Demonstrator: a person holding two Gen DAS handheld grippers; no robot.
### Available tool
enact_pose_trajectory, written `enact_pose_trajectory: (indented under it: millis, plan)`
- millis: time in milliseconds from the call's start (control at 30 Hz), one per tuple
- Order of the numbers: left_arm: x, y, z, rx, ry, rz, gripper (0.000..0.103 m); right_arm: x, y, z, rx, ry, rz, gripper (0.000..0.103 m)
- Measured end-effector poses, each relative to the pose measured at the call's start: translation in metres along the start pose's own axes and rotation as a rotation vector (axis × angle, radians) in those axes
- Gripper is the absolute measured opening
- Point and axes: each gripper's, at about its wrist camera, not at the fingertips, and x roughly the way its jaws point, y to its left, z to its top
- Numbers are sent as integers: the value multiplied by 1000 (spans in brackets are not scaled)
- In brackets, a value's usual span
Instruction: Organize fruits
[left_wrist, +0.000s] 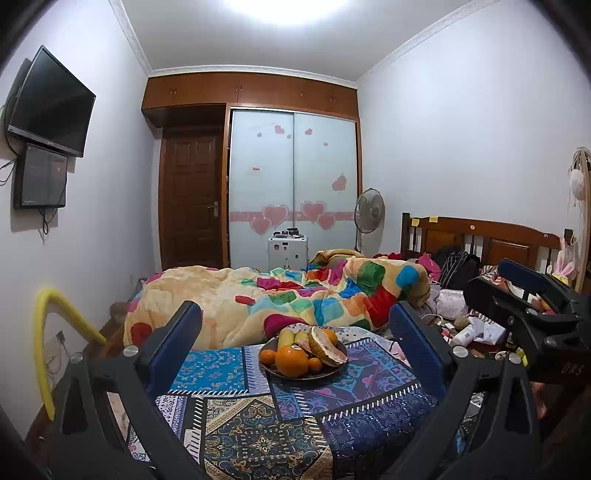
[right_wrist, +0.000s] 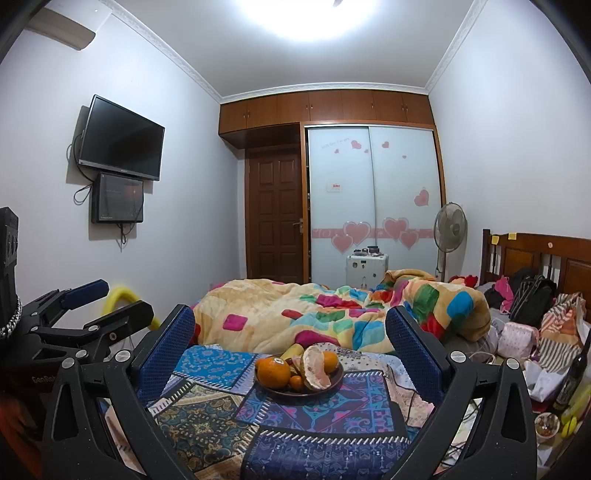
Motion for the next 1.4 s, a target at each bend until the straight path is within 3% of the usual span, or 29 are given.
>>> enact_pose_trajectory:
  millis: [1400]
  plan:
    - [5,0,-1,-5,30,-29,103,0,-1,-1,3,1,-3,103]
